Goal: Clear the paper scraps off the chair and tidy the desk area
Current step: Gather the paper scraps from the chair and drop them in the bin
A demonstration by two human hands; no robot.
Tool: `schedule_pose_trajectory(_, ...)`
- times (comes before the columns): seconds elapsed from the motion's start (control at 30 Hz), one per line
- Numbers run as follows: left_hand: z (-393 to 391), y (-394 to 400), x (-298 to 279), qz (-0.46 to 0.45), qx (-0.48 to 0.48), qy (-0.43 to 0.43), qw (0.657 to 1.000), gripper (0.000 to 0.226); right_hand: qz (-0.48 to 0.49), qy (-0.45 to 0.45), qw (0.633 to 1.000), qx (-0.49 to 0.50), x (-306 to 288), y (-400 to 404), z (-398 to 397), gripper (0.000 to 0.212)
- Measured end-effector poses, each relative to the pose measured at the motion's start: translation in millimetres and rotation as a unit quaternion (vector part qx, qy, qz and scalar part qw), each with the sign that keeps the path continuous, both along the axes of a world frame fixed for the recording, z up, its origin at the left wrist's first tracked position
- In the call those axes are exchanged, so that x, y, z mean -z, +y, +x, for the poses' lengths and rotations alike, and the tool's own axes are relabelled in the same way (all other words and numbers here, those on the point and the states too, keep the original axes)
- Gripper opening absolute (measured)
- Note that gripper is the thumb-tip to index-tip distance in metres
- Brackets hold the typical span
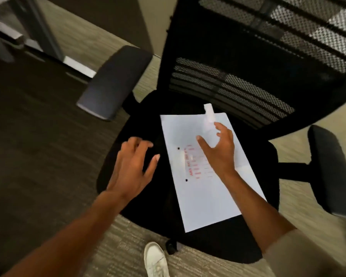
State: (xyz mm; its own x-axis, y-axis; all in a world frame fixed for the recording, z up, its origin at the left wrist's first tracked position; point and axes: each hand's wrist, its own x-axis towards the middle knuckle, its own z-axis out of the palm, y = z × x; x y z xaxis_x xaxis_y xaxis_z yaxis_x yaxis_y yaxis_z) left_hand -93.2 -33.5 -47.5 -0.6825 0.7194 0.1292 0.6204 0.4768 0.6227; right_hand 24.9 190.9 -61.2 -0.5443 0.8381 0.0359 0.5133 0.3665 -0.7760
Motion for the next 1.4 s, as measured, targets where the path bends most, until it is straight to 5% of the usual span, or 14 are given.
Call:
schedule_pose_trajectory(0.23, -29, 126, 11, -0.034, 0.108, 0.060, 0.992, 0.036, 0.037, -0.102, 0.994, -0.005, 36, 71, -9, 0.092)
schedule_pose_trajectory(0.6, -52, 261, 45, -0.088, 0.172, 0.072, 0.978, 0.045, 0.063, -0.029, 0.997, 0.040, 63, 86, -20, 0.057)
schedule_pose_trajectory(0.9, -61, 273, 51, -0.079, 0.188, 0.063, 0.977, 0.030, 0.110, -0.051, 0.992, 0.046, 68, 85, -22, 0.047)
schedule_pose_trajectory(1.2, -63, 234, 44, 0.021, 0.060, -0.057, 0.996, 0.006, 0.127, -0.106, 0.986, 0.013, 62, 82, -24, 0.062)
schedule_pose_trajectory(1.4, -68, 189, 42, 0.038, 0.028, -0.114, 0.992, 0.028, 0.134, -0.123, 0.980, -0.082, 57, 72, -24, 0.064)
